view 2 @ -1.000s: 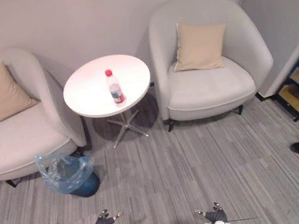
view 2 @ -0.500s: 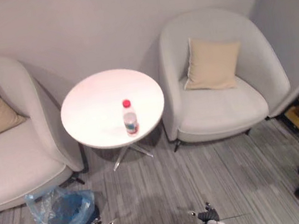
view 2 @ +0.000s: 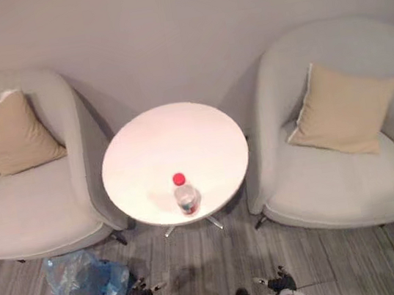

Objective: Gather rubbish on tea table into small bin, then transfer packed bag to large trash can.

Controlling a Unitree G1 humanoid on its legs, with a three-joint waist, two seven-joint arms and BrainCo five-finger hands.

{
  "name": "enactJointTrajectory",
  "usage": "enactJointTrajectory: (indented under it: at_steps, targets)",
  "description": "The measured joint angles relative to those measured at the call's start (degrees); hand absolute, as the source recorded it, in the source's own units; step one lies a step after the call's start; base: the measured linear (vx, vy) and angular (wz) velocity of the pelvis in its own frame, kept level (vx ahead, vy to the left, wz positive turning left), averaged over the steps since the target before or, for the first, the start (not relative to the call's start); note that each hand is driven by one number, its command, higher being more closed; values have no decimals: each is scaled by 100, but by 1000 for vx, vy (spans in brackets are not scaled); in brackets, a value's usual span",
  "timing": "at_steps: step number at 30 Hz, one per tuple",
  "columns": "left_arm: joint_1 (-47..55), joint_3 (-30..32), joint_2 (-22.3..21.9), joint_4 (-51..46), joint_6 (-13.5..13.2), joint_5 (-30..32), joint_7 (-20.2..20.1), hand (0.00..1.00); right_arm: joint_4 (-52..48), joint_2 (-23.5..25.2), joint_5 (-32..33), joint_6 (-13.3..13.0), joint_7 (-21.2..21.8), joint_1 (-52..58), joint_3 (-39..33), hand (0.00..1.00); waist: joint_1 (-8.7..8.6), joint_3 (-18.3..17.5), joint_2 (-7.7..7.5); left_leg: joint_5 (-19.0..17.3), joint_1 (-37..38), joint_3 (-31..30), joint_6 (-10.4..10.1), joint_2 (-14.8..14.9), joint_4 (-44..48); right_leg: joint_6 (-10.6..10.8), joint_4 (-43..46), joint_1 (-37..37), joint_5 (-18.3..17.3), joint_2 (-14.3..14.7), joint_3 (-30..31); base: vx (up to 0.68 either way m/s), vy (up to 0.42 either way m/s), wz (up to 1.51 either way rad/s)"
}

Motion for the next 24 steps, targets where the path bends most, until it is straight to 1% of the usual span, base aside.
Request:
enactJointTrajectory:
  at_steps: [1, 2, 3, 5, 6, 7, 8, 9, 10, 11, 13, 14, 15, 17, 18, 19, 20, 21, 22, 23, 24]
  targets:
    - [-12, -62, 2, 11, -1, 2, 2, 0, 4, -8, 6, -1, -3, 3, -1, 0, -1, -7, 11, 90, 4, -25, 16, -73, -457, 53, 10, 10, -23, -28, -9, 114, 76, 10]
    - [-21, -194, -6, 39, 7, 5, 4, 0, 18, -76, 8, -3, -2, 19, 14, 0, -5, -56, 123, 695, 3, -35, -13, -85, -1280, 133, 17, 41, -60, 45, -22, 68, 68, 2]
    - [-24, -208, 6, 57, 8, 2, -3, 0, 50, -99, 7, -2, -4, 12, 8, 0, -5, -66, 142, 645, 20, -20, -1, -77, -1338, 163, 18, 49, -81, 80, 11, 102, 86, 3]
    - [-22, -263, 145, 154, 23, 32, 2, 0, 191, -24, -1, 9, 7, 20, 13, 0, -27, -224, -101, 769, 257, -34, 102, -289, -1763, 312, -117, 133, -76, -46, 58, 119, 94, 9]
    - [-10, -263, 200, 162, 27, 39, -2, 0, 183, -10, -1, 10, 21, 19, 14, 0, -27, -243, -140, 791, 286, -39, 116, -323, -1836, 332, -138, 147, -75, -74, 46, 98, 80, 17]
    - [9, -317, 271, 214, 31, 65, -4, 0, -74, 1, -6, 87, 27, 68, 160, 0, -18, -308, -218, 872, 350, -67, 169, -437, -2032, 368, -196, 178, -67, -143, 20, 92, 79, 12]
    - [24, -375, 330, 243, 32, 105, -15, 0, -923, -25, 51, 236, 75, 183, 392, 0, -33, -316, -229, 941, 382, -71, 208, -544, -2185, 415, -247, 162, -41, -203, 32, 77, 89, 9]
    - [36, -372, 341, 243, 34, 105, -19, 0, -1253, -58, 195, 198, 171, 221, 488, 0, -46, -313, -223, 974, 394, -59, 234, -566, -2236, 431, -290, 150, -23, -214, 46, 65, 96, -4]
    - [58, -377, 346, 251, 43, 109, -60, 0, -1876, -215, 473, -302, 304, 292, 763, 0, -72, -300, -192, 1025, 471, -17, 260, -618, -2385, 457, -444, 162, 46, -219, 116, 52, 70, 1]
    - [117, -382, 340, 253, 44, 115, -96, 0, -1747, -168, 399, -604, 259, 219, 609, 0, -38, -311, -173, 1030, 550, -54, 268, -649, -2405, 455, -600, 331, 83, -218, 121, 42, 49, 7]
    - [154, -380, 355, 243, 21, 96, -85, 0, -1338, -50, -14, -564, 6, 147, 354, 0, -18, -337, -164, 1029, 648, -103, 268, -665, -2436, 454, -671, 479, 83, -218, 126, 69, 14, 17]
    - [153, -426, 366, 243, 7, 104, -88, 0, -1072, -7, -47, -483, 6, 179, 281, 0, -1, -337, -159, 1029, 710, -123, 267, -670, -2470, 453, -707, 552, 82, -209, 154, 82, 0, 9]
    - [154, -459, 378, 244, 2, 117, -89, 0, -829, -7, -150, -489, -6, 287, 305, 0, 2, -341, -139, 1029, 737, -129, 267, -665, -2517, 451, -712, 553, 80, -193, 184, 0, 0, 0]
    - [156, -481, 343, 263, 4, 133, -90, 0, -484, -19, -399, -357, -73, 399, 304, 0, -2, -362, -104, 1029, 733, -127, 268, -650, -2553, 451, -729, 558, 80, -166, 232, 46, -24, -12]
    - [161, -475, 349, 275, 4, 147, -81, 0, -467, 12, -429, -325, -137, 444, 276, 0, -9, -367, -98, 1029, 749, -122, 268, -644, -2564, 452, -738, 557, 81, -156, 263, 24, -31, -20]
    - [160, -479, 362, 321, 7, 199, -91, 0, -630, -51, -325, -252, -10, 441, 376, 0, -46, -375, -87, 1030, 773, -133, 267, -638, -2589, 451, -743, 561, 85, -143, 304, -3, -22, -16]
    - [158, -480, 362, 344, 7, 218, -95, 0, -730, -95, -274, -233, 32, 456, 457, 0, -63, -374, -88, 1032, 787, -141, 265, -638, -2604, 451, -743, 567, 86, -139, 309, -24, -21, -9]
    - [163, -495, 368, 361, 4, 263, -112, 0, -1188, -215, -600, -241, -14, 550, 692, 0, -93, -376, -95, 1035, 848, -175, 261, -636, -2659, 451, -746, 603, 87, -129, 313, -35, -10, 0]
    - [165, -547, 372, 357, 2, 329, -113, 0, -1654, -319, -922, -288, -89, 668, 873, 0, -99, -411, -138, 1057, 876, -181, 267, -637, -2700, 439, -766, 613, 107, -125, 313, -40, -8, 0]
    - [167, -587, 382, 355, 0, 339, -113, 0, -1780, -342, -925, -289, -75, 688, 915, 0, -98, -434, -158, 1086, 890, -179, 265, -640, -2740, 435, -788, 614, 121, -124, 316, -32, 2, 0]
    - [166, -652, 414, 353, -3, 365, -113, 0, -2221, -359, -930, -287, -70, 714, 1049, 0, -98, -452, -201, 1141, 931, -180, 268, -647, -2854, 447, -833, 619, 159, -121, 320, -56, 2, -3]
